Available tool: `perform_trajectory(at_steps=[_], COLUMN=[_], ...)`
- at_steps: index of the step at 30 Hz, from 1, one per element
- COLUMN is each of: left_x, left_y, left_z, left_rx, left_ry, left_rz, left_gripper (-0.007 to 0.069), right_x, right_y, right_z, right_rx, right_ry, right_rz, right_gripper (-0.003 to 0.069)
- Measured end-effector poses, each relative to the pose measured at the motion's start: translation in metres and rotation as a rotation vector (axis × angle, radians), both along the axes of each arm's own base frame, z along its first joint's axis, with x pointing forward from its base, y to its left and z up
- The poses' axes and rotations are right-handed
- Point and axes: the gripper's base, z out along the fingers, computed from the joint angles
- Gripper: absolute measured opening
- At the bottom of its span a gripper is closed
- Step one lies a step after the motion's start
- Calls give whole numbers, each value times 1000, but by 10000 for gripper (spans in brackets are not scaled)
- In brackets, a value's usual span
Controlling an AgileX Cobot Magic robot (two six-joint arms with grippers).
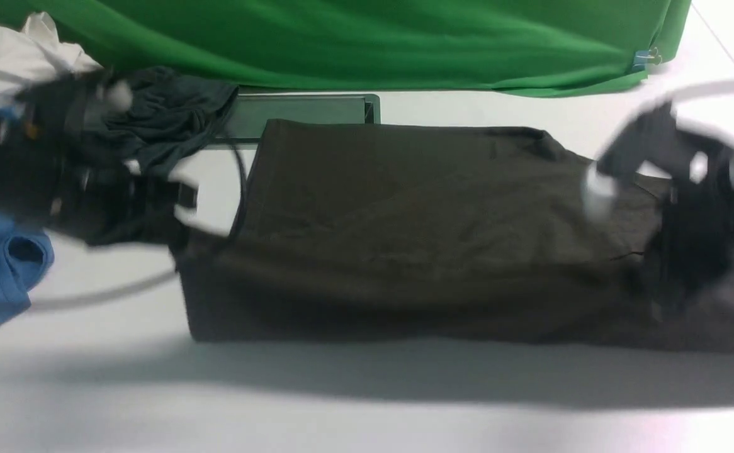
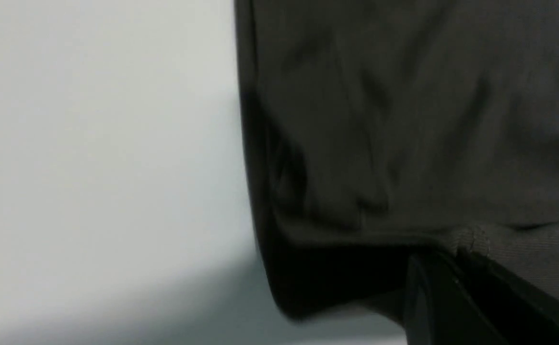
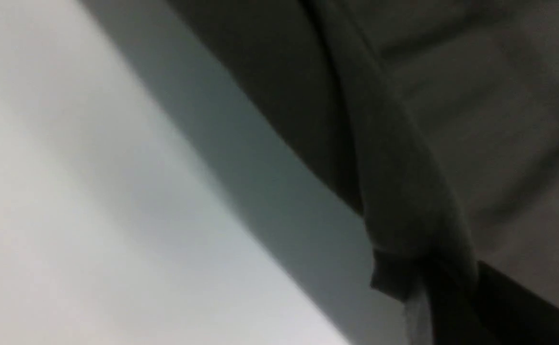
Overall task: Fold a long-sleeved shirt on a white desktop.
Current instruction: 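Fold the black garment in half by bringing its near edge over to the far edge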
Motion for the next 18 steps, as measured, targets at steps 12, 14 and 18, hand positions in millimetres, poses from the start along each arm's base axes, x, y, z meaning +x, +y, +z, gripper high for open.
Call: perform_trajectory(at_steps=[12,14,18], left_x=[178,202,243], left_y=[-7,-7,-8], left_z=[-24,-38,-80], left_rx=[9,10,14], left_ry=[-62,-88,-111], left_rz=[-35,-27,-17], left_gripper=[27,34,108], right_x=[167,187,221], right_y=[-24,-24,-22], right_z=[-15,-31,-78], right_rx=[-15,-15,-20], right_ry=[-126,-136,-126], right_rz=[-49,-50,-61], right_gripper=[36,36,95])
